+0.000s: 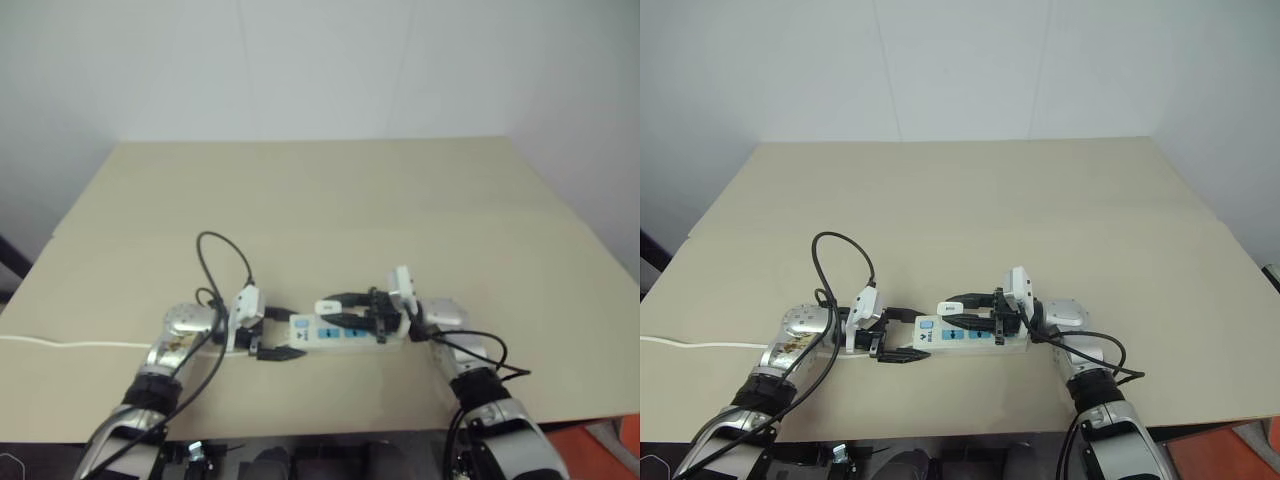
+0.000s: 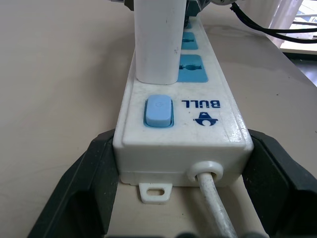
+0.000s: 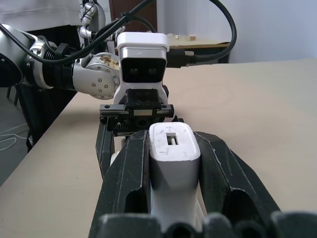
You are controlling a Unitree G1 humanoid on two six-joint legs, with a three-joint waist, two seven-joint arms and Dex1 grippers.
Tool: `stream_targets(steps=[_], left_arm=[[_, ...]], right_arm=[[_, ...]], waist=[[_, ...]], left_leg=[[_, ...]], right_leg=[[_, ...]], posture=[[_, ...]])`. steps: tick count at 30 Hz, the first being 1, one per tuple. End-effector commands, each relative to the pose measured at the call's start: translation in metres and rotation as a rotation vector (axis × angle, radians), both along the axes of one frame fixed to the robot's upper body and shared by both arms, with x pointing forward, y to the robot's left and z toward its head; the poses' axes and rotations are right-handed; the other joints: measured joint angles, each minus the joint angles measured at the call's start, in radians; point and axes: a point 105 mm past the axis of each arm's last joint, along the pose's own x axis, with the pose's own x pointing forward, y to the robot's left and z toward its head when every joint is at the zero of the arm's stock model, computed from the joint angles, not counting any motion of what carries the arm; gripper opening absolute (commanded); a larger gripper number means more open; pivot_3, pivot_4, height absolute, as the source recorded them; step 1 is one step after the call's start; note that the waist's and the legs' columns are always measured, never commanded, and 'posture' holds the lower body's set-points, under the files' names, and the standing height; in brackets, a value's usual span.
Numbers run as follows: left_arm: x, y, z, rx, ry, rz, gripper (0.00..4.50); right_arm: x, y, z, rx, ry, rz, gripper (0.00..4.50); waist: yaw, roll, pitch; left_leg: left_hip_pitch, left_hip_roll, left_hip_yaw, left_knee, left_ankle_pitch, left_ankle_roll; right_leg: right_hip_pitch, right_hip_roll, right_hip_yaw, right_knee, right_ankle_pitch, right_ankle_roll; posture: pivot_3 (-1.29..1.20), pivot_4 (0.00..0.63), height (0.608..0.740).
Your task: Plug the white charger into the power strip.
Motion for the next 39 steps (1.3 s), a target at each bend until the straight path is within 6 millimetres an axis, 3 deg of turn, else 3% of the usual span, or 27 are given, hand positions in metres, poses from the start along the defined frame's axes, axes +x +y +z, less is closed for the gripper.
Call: stream_targets(steps=[1,12,22,27,31,36,39], left_arm=[[0.000,0.001,0.004,0.005,-0.011,-0.011,3.26],[-0.001,0.001,0.005,-0.008,0.006,-0.020,3.26],[0.001,-0.001,0.003,-0.005,0.000,-0.012,3.26],[0.003,-0.002,0.002,-0.004,0.006,-0.007,3.26],[0.005,-0.005,0.015,-0.071,0.002,-0.022,4.47],[-0.002,0.001,0.025,-0.089,0.033,-0.074,4.47],[0.003,0.008,0.041,-0.144,0.017,-0.027,4.47]], right_arm=[[-0.004,-0.008,-0.034,-0.135,0.105,-0.016,1.11],[-0.001,-0.011,-0.031,-0.123,0.148,-0.023,1.11],[-0.005,-0.018,-0.022,-0.101,0.077,-0.022,4.46],[-0.005,-0.021,-0.020,-0.108,0.073,-0.025,4.46],[-0.004,-0.024,-0.019,-0.113,0.069,-0.041,4.50],[-0.003,-0.027,-0.017,-0.111,0.060,-0.061,4.50],[-0.003,-0.032,-0.008,-0.091,0.028,-0.076,4.50]], waist=[[0.000,0.000,0.000],[0.000,0.000,-0.001],[0.000,-0.001,-0.002],[0.003,-0.001,-0.002],[0.003,-0.001,-0.002],[0.002,-0.001,-0.001],[0.003,-0.001,-0.001]], left_leg=[[0.000,0.000,0.000,0.000,0.000,0.000],[0.001,0.000,0.000,0.000,0.000,0.000],[0.002,0.000,0.000,-0.001,0.000,0.000],[0.002,0.000,0.000,-0.001,0.000,0.000],[0.002,0.000,0.000,-0.001,0.000,0.000],[0.002,0.000,0.000,-0.001,0.000,0.000],[0.001,0.000,0.000,-0.001,0.000,0.000]], right_leg=[[0.000,0.000,0.000,0.000,0.000,0.000],[0.000,0.000,0.000,0.000,0.000,0.000],[0.001,0.000,0.000,0.000,0.000,0.000],[0.001,0.000,0.000,-0.001,0.000,0.000],[0.001,0.000,0.000,0.000,0.000,0.000],[0.001,0.000,0.000,0.000,0.000,0.000],[0.001,0.000,0.000,0.000,0.000,0.000]], posture=[[0.00,0.150,0.740],[0.00,0.150,0.740],[0.00,0.150,0.740],[0.00,0.150,0.740],[0.00,0.150,0.740],[0.00,0.150,0.740],[0.00,0.150,0.740]])
